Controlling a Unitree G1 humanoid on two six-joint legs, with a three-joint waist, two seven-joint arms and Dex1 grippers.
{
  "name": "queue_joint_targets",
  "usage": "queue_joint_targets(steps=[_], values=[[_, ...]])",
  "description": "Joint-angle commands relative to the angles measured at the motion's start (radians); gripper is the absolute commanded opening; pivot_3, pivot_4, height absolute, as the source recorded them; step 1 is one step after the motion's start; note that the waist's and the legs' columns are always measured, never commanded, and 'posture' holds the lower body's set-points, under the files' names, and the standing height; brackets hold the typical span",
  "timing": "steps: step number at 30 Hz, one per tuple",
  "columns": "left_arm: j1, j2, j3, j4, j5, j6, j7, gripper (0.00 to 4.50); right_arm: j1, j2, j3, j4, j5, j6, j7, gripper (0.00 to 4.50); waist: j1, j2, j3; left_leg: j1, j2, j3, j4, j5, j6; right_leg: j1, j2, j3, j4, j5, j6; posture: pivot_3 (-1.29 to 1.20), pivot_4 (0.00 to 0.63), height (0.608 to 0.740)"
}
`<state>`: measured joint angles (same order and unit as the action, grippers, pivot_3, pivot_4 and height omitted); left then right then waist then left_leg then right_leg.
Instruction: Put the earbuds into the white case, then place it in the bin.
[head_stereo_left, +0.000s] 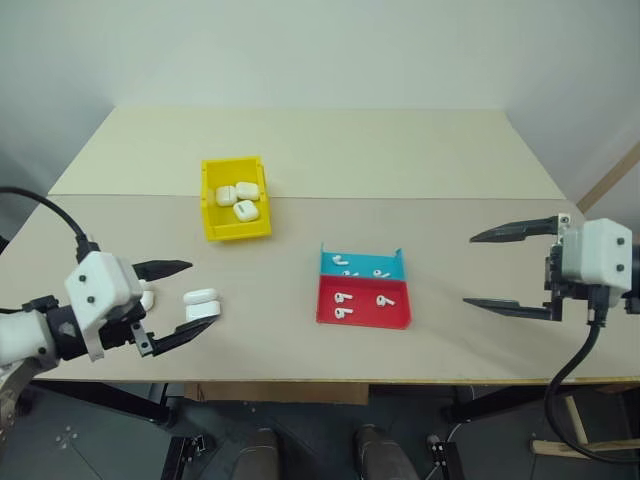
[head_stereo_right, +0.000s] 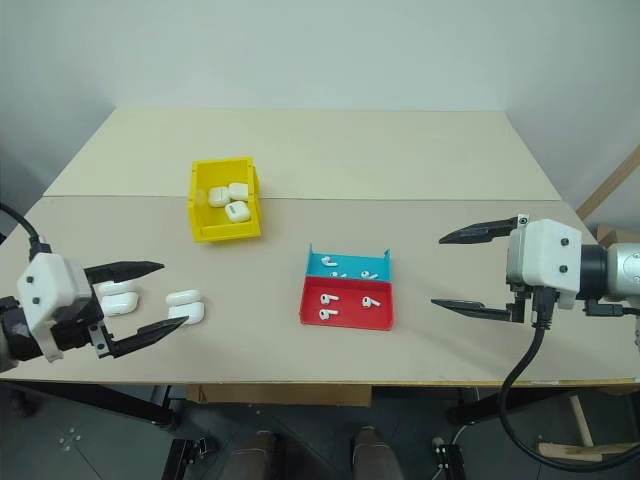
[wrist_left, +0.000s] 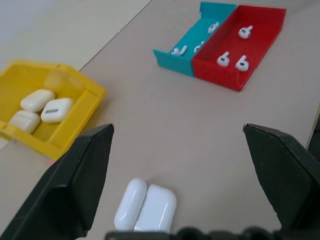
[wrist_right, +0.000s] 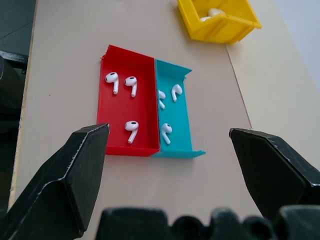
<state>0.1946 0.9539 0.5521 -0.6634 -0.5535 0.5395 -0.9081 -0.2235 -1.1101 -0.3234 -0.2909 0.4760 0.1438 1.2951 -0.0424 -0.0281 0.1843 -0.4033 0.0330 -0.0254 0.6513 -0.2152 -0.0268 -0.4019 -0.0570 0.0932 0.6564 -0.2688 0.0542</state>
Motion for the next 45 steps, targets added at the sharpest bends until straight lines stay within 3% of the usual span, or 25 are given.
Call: queue_joint_targets(steps=[1,8,11,13,17,26,36,45], values=[[-0.026,0.049,0.021,-0.102,-0.012,0.205,0.137,4.5,0.021,-0.031,-0.033,-0.037,0.006,0.048,-0.009,4.47,0.001,0.0,0.0,0.0,0.0,0.0,0.0,0.0,0.0,0.0,0.0,0.0,0.0,0.0,0.0,0.0,0.15,0.74],[-0.183,0.085,-0.004,-0.236,-0.061,0.689,0.399,4.5,0.059,-0.026,-0.048,-0.064,0.006,0.065,-0.026,4.47,0.0,0.0,0.0,0.0,0.0,0.0,0.0,0.0,0.0,0.0,0.0,0.0,0.0,0.0,0.0,0.0,0.15,0.74],[-0.379,0.121,-0.017,-0.156,-0.093,0.994,0.452,4.5,0.056,-0.021,-0.036,-0.059,0.0,0.057,-0.028,4.47,0.0,0.0,0.0,0.001,0.0,-0.001,0.001,0.0,0.0,0.0,0.001,0.0,0.002,0.0,0.0,0.0,0.15,0.74],[-0.433,0.17,-0.019,-0.088,-0.146,1.069,0.477,4.5,0.048,-0.02,-0.023,-0.05,-0.008,0.054,-0.034,4.47,-0.001,-0.001,0.0,0.001,0.0,-0.001,0.001,0.0,0.0,0.001,0.001,0.0,0.002,0.0,0.001,0.0,0.15,0.74],[-0.44,0.257,-0.032,0.037,-0.326,1.075,0.609,4.5,0.038,-0.018,-0.002,-0.039,-0.028,0.051,-0.043,4.47,-0.006,-0.001,0.0,0.001,0.0,0.0,-0.001,0.0,0.0,-0.001,0.001,0.001,0.001,-0.001,0.001,0.0,0.15,0.74],[-0.508,0.276,-0.085,0.358,-0.756,1.075,1.164,4.5,0.034,-0.013,0.026,-0.043,-0.033,0.073,-0.054,4.47,0.0,-0.002,0.0,0.001,-0.001,-0.001,0.0,0.0,0.0,-0.001,-0.001,0.0,0.003,-0.001,0.0,0.0,0.15,0.74],[-0.628,0.153,-0.191,0.558,-0.93,1.075,1.515,4.5,0.091,-0.01,-0.001,-0.091,-0.028,0.099,-0.081,4.47,0.004,-0.003,-0.001,0.0,-0.002,-0.001,-0.001,0.0,0.0,-0.002,-0.001,0.0,0.003,-0.001,0.0,0.0,0.15,0.74],[-0.638,0.146,-0.247,0.634,-0.963,1.075,1.585,4.5,0.142,-0.012,-0.039,-0.127,-0.026,0.13,-0.099,4.47,0.005,-0.004,-0.002,0.001,-0.002,-0.001,-0.001,0.0,-0.001,-0.002,-0.001,0.001,0.004,-0.001,0.0,0.0,0.15,0.74]])
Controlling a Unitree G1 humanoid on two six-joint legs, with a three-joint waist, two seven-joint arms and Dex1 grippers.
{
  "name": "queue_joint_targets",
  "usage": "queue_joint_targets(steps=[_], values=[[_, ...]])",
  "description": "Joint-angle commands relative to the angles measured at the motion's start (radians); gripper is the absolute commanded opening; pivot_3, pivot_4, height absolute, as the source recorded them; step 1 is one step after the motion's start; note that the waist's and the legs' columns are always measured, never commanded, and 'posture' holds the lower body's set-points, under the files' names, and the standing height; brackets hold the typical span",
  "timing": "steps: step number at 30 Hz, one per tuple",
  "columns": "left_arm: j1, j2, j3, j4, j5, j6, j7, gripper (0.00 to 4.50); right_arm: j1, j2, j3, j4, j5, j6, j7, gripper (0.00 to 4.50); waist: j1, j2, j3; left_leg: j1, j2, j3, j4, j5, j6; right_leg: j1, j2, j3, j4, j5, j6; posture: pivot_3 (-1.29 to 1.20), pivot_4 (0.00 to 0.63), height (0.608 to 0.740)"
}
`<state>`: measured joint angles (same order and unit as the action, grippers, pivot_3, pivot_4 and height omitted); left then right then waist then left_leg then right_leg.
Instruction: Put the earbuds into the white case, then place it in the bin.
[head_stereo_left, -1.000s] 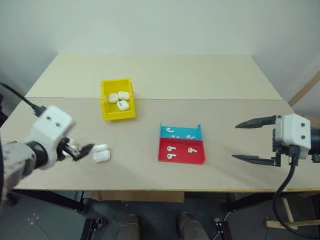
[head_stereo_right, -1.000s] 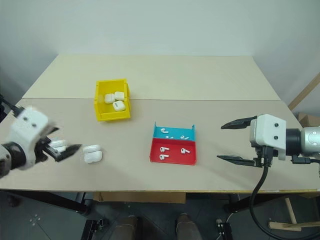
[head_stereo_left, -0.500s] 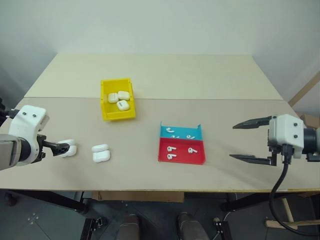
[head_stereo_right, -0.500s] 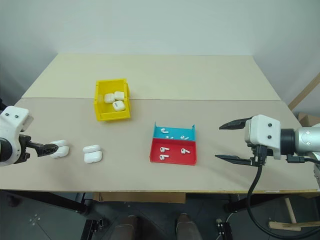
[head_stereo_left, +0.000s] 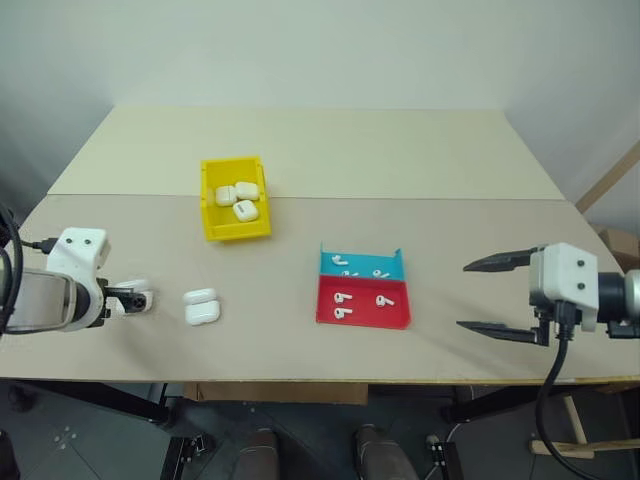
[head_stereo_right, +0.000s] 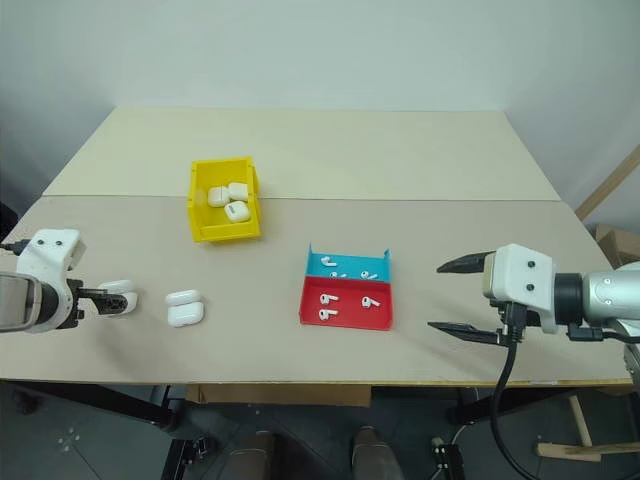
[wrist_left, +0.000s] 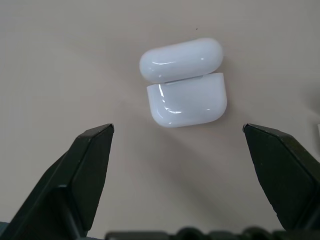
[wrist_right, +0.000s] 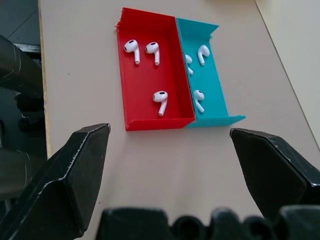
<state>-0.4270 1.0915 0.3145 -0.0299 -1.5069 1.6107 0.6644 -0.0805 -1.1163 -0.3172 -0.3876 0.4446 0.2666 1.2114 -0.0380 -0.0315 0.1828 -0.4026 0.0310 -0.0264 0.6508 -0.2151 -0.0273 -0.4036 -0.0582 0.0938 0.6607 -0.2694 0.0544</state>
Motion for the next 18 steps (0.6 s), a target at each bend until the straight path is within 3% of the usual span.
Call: queue_joint_targets(steps=[1,18], values=[[-0.022,0.0,-0.02,0.003,0.007,0.004,0.015,4.5,-0.003,-0.005,-0.042,-0.031,0.003,0.008,-0.019,4.47,0.001,0.0,0.0,0.0,0.0,0.0,0.0,0.0,0.0,0.0,0.0,0.0,0.0,0.0,0.0,0.0,0.15,0.74],[-0.105,-0.134,-0.031,0.093,0.217,0.004,-0.075,4.5,-0.005,-0.021,-0.05,-0.033,-0.009,0.024,-0.039,4.47,0.006,-0.002,-0.001,-0.001,-0.001,0.0,0.0,0.0,-0.001,0.0,0.0,0.0,-0.001,0.0,0.0,0.0,0.15,0.74]])
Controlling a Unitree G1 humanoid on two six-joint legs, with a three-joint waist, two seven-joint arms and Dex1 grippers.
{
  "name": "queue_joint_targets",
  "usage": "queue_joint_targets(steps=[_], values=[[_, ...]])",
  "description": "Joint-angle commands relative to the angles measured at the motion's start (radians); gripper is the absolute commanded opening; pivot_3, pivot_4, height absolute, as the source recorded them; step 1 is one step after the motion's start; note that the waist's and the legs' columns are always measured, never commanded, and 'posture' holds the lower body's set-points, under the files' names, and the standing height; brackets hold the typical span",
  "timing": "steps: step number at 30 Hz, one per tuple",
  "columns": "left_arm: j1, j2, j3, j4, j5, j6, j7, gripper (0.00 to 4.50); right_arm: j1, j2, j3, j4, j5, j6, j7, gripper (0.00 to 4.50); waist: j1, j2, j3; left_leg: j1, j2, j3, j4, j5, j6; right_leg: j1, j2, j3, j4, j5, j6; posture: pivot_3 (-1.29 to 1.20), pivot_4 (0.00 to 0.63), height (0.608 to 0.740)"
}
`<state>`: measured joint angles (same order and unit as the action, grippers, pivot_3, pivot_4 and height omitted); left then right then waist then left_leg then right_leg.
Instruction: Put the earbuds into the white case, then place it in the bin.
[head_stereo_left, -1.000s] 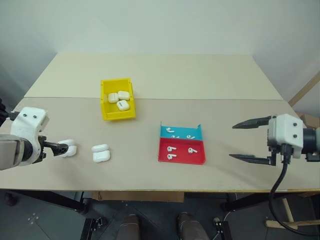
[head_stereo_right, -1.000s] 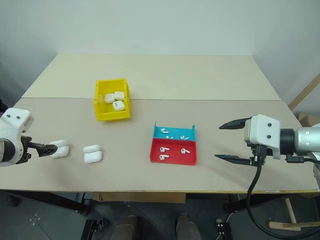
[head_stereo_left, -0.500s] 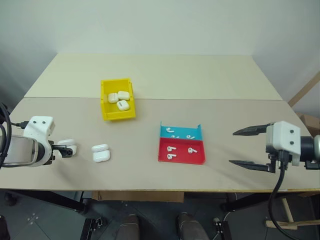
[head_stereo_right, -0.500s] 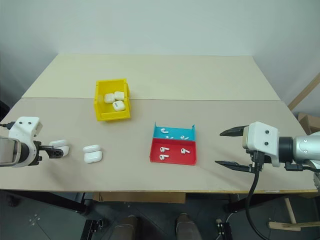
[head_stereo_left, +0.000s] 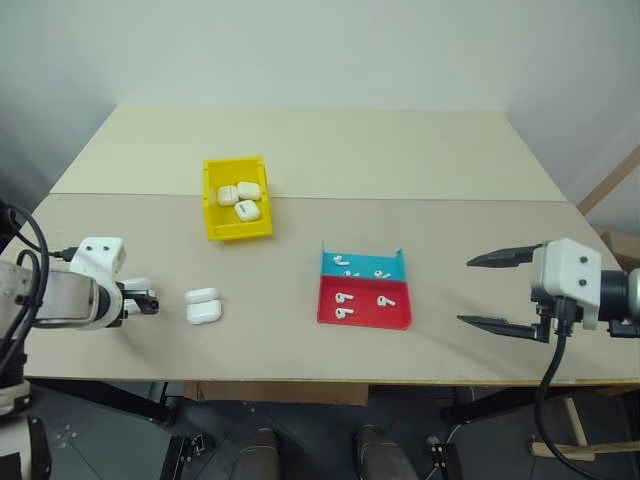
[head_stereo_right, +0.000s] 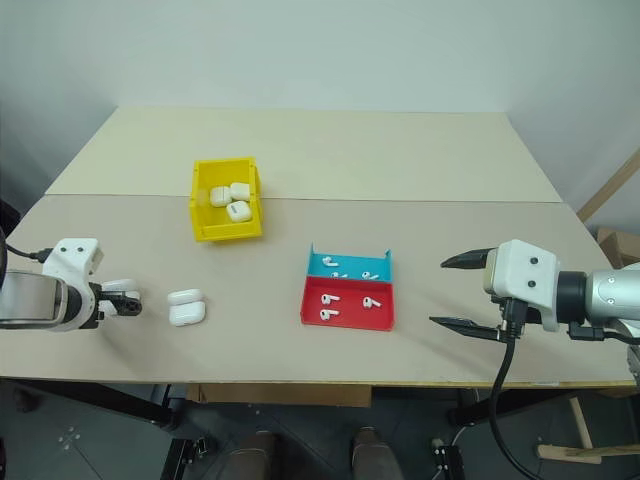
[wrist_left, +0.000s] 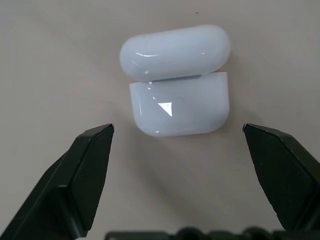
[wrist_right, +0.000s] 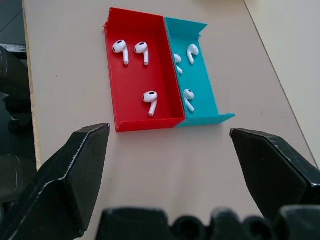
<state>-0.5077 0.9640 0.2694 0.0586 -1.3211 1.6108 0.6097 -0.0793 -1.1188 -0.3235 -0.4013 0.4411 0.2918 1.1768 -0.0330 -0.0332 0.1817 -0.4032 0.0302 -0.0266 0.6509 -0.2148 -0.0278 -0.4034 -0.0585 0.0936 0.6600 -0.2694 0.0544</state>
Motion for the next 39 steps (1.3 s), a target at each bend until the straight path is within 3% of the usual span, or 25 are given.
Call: queue_joint_targets(steps=[1,10,24,28,31,39], values=[[-0.027,-0.014,0.016,0.009,0.046,0.004,-0.027,4.5,-0.005,-0.018,-0.045,-0.021,-0.006,0.003,-0.005,4.47,0.001,0.0,0.0,0.0,0.0,0.0,0.0,0.0,0.0,0.0,0.0,0.0,0.0,0.0,0.0,0.0,0.15,0.74],[-0.047,-0.063,0.004,0.017,0.189,0.004,-0.105,4.5,0.004,-0.018,-0.042,-0.032,-0.024,0.013,-0.008,4.47,0.005,0.0,-0.002,0.001,0.0,0.0,0.0,0.0,0.0,0.001,0.0,0.0,0.0,0.0,0.0,0.0,0.15,0.74],[-0.082,-0.078,-0.009,0.06,0.271,0.004,-0.206,4.5,0.031,-0.01,-0.035,-0.041,-0.059,0.002,-0.008,4.47,0.015,-0.001,-0.003,0.001,0.0,0.0,0.0,0.0,0.0,0.001,0.0,0.0,0.0,0.0,0.0,0.0,0.15,0.74],[-0.073,-0.087,-0.025,0.052,0.274,0.004,-0.202,3.66,0.033,-0.009,-0.031,-0.039,-0.076,-0.004,-0.01,4.5,0.015,-0.001,-0.004,0.001,0.0,0.0,0.0,0.0,0.0,0.001,0.0,0.0,0.001,0.0,0.0,0.0,0.15,0.74],[-0.075,-0.099,-0.011,0.058,0.28,0.004,-0.197,2.74,0.031,-0.007,-0.028,-0.038,-0.078,-0.006,-0.01,4.5,0.014,-0.001,-0.004,0.002,0.0,0.0,0.0,0.0,0.0,0.001,0.0,0.0,0.001,0.0,0.0,0.0,0.15,0.74],[-0.071,-0.097,-0.009,-0.017,0.35,0.004,-0.2,2.72,0.024,-0.003,-0.02,-0.034,-0.081,-0.015,-0.01,4.5,0.014,-0.001,-0.005,0.002,0.0,0.0,0.0,0.0,0.0,0.002,0.0,0.0,0.001,0.0,0.0,0.0,0.15,0.74]])
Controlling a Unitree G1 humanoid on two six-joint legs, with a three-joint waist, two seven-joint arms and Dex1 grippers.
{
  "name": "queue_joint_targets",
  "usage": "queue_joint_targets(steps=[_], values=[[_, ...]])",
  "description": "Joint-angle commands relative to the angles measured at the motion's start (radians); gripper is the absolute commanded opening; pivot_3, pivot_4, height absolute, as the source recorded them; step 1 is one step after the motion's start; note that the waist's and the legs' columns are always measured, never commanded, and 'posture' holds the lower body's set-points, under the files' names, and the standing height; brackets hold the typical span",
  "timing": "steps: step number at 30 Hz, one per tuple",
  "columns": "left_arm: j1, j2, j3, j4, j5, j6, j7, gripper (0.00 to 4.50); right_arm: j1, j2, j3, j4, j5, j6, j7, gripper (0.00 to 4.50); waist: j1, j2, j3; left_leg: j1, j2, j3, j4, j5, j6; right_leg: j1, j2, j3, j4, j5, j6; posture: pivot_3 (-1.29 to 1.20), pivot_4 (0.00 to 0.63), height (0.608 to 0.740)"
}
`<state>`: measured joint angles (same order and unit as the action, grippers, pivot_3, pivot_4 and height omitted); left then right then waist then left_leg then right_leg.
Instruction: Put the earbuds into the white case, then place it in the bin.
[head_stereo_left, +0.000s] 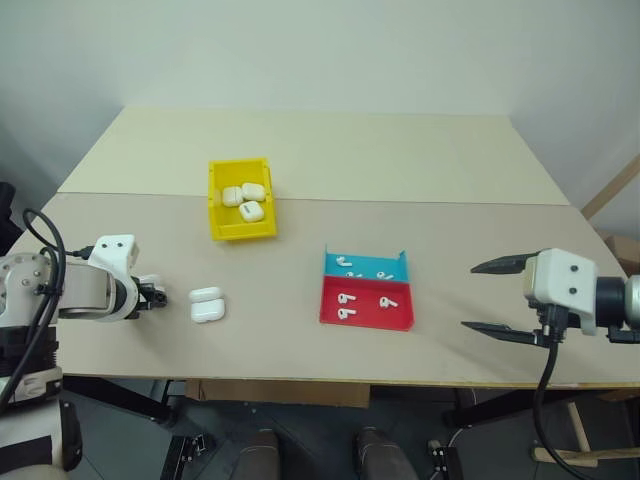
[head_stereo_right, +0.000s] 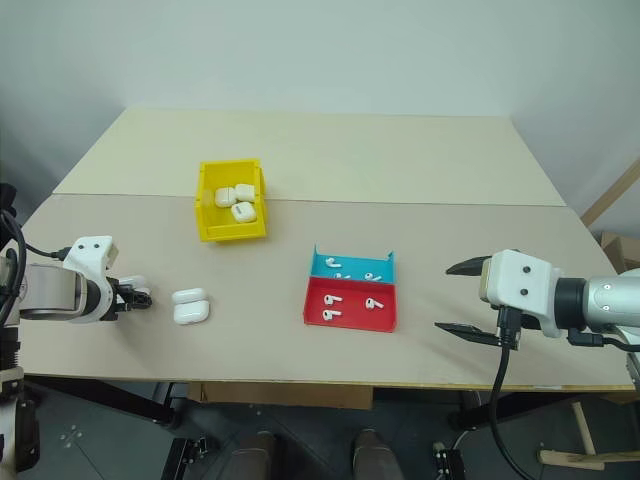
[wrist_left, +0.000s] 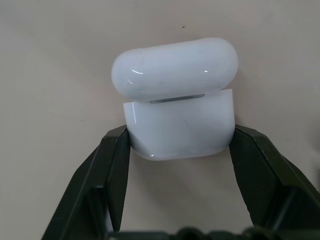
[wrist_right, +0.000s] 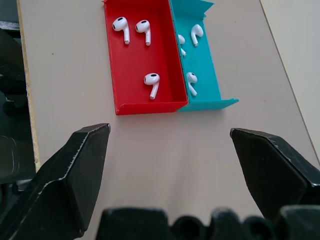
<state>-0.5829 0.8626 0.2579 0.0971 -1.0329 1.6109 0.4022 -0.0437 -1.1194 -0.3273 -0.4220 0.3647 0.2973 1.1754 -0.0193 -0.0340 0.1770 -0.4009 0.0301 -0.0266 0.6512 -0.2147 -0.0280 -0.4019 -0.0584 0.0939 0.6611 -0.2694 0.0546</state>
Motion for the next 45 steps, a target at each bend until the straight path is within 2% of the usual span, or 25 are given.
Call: queue_joint_targets(steps=[1,4,7,10,12,14,18,22,27,31,33,39,45], values=[[0.001,0.012,0.008,-0.081,0.064,0.004,-0.008,2.72,-0.013,-0.002,-0.016,-0.012,-0.005,-0.022,-0.01,4.5,0.0,0.0,0.0,0.0,0.0,0.0,0.0,0.0,0.0,0.0,0.0,0.0,0.0,0.0,0.0,0.0,0.15,0.74],[-0.001,0.012,0.039,-0.187,0.098,-0.01,-0.06,2.72,-0.017,0.002,-0.017,-0.006,-0.008,-0.03,-0.014,4.5,0.0,-0.001,0.0,-0.001,0.0,0.0,0.0,0.0,0.0,-0.001,0.0,0.0,-0.001,0.0,0.0,0.0,0.15,0.74],[0.055,0.011,0.07,-0.355,0.145,-0.144,-0.141,2.72,-0.021,0.005,-0.023,-0.001,-0.01,-0.038,-0.017,4.5,0.002,-0.002,0.0,-0.003,0.0,-0.001,0.0,0.0,0.0,-0.002,0.0,-0.001,-0.002,0.0,0.0,0.0,0.15,0.74],[0.226,0.041,0.075,-0.566,0.241,-0.436,-0.342,2.72,-0.039,0.015,-0.022,0.01,-0.016,-0.058,-0.028,4.5,-0.003,-0.002,0.0,-0.003,0.0,0.001,-0.001,0.0,-0.001,-0.002,-0.001,0.0,-0.003,0.0,0.0,0.0,0.15,0.74],[0.283,0.052,0.094,-0.622,0.256,-0.543,-0.469,2.72,-0.054,0.021,-0.023,0.018,-0.015,-0.078,-0.036,4.5,-0.001,-0.002,0.0,-0.003,0.0,0.001,-0.002,0.0,-0.001,-0.002,-0.001,0.001,-0.004,0.0,0.0,0.0,0.15,0.74],[0.346,0.039,0.098,-0.646,0.329,-0.749,-0.607,2.72,-0.071,0.024,-0.024,0.021,-0.012,-0.085,-0.045,4.5,0.002,-0.002,0.0,-0.002,0.0,0.001,-0.002,0.001,-0.002,-0.001,0.0,0.0,-0.003,0.0,-0.001,0.0,0.15,0.74],[0.396,-0.042,0.079,-0.628,0.396,-1.097,-0.866,2.72,-0.101,0.016,-0.018,0.013,-0.017,-0.098,-0.049,4.5,0.007,-0.002,0.0,0.0,0.0,0.002,-0.001,0.001,-0.002,0.002,0.0,0.0,-0.006,0.001,-0.001,0.0,0.15,0.74],[0.379,-0.088,-0.003,-0.593,0.373,-1.2,-1.064,2.72,-0.158,0.008,0.015,-0.016,-0.008,-0.071,-0.063,4.5,0.006,-0.001,0.0,0.0,0.0,0.002,-0.001,0.001,-0.002,0.003,0.0,0.0,-0.007,0.0,-0.001,0.0,0.15,0.74],[0.35,-0.271,-0.101,-0.47,0.454,-1.509,-1.224,2.72,-0.254,0.012,0.1,-0.071,-0.013,-0.045,-0.086,4.5,0.004,-0.001,0.0,0.0,0.001,0.001,-0.001,0.001,-0.001,0.004,0.001,-0.001,-0.006,0.0,0.0,0.0,0.15,0.74],[0.319,-0.382,-0.134,-0.352,0.457,-1.626,-1.308,2.72,-0.334,0.03,0.187,-0.09,-0.03,-0.015,-0.104,4.5,0.003,-0.001,0.0,0.001,0.001,0.001,0.0,0.001,-0.001,0.004,0.001,-0.001,-0.006,0.001,0.0,0.0,0.15,0.74],[0.32,-0.417,-0.153,-0.29,0.462,-1.719,-1.399,2.72,-0.365,0.014,0.234,-0.098,-0.034,0.013,-0.081,4.5,0.003,-0.001,-0.001,0.001,0.001,0.001,0.0,0.001,-0.001,0.005,0.0,0.0,-0.006,0.001,0.0,0.0,0.15,0.74],[0.382,-0.452,-0.178,-0.204,0.436,-1.856,-1.597,2.72,-0.53,-0.032,0.41,-0.169,-0.002,0.279,-0.022,4.5,-0.003,0.0,-0.001,0.001,0.002,0.001,0.0,0.0,0.0,0.003,0.0,-0.001,-0.006,0.001,0.0,0.0,0.15,0.74],[0.424,-0.515,-0.178,-0.145,0.409,-1.979,-1.708,2.72,-0.743,0.009,0.621,-0.206,-0.046,0.504,0.021,4.5,-0.001,0.0,-0.001,0.0,0.002,0.0,0.001,0.0,0.001,0.004,0.001,-0.001,-0.006,0.001,0.0,0.0,0.15,0.74]])
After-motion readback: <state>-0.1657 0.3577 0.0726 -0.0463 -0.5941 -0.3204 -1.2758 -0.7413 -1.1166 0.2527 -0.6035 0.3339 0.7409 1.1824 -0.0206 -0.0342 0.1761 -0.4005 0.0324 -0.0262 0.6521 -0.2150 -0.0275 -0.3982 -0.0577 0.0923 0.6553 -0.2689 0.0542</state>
